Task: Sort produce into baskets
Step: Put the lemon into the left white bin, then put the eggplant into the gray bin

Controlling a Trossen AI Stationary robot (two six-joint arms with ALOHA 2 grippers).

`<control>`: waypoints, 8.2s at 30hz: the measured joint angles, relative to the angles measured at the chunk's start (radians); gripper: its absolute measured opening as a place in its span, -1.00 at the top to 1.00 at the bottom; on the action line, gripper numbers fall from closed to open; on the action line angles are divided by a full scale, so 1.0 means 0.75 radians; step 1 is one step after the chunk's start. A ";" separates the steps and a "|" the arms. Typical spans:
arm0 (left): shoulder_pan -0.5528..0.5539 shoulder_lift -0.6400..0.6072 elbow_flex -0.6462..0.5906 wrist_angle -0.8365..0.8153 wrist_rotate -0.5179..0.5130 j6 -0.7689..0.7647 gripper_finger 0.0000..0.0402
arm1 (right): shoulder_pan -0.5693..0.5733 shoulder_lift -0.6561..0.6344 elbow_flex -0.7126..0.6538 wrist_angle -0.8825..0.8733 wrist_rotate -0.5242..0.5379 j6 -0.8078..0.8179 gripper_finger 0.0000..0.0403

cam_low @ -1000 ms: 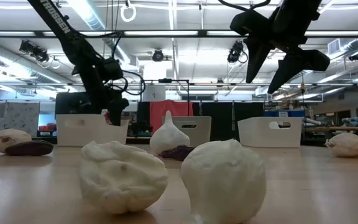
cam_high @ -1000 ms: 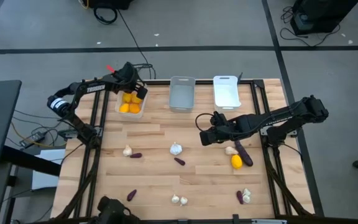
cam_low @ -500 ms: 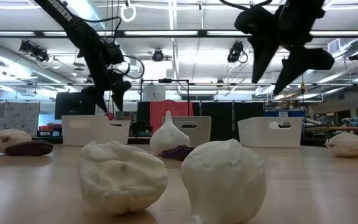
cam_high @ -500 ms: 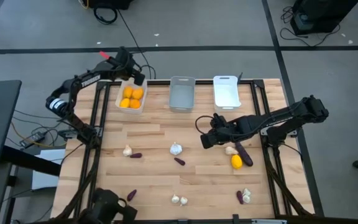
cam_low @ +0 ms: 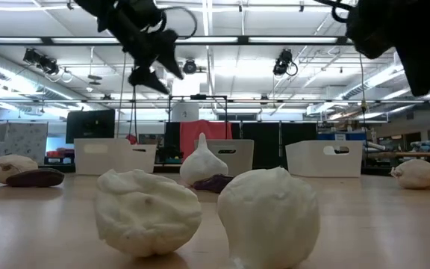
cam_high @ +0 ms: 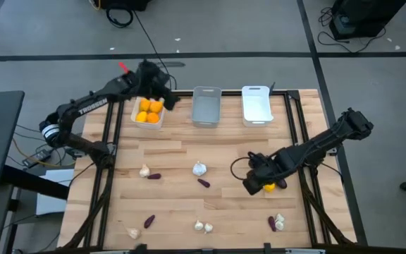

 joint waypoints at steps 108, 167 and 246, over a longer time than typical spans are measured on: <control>-0.218 0.260 -0.198 0.546 0.364 -0.391 0.04 | -0.271 0.000 -0.409 1.170 0.467 -0.717 -0.53; 0.527 0.007 -0.198 -0.013 -0.368 -0.077 -0.70 | -0.392 0.000 -0.409 0.930 0.192 -0.549 -0.50; -1.123 0.119 -0.586 1.121 -0.409 -0.523 -0.22 | 0.050 -0.020 -0.302 -0.189 -0.009 -0.091 -0.02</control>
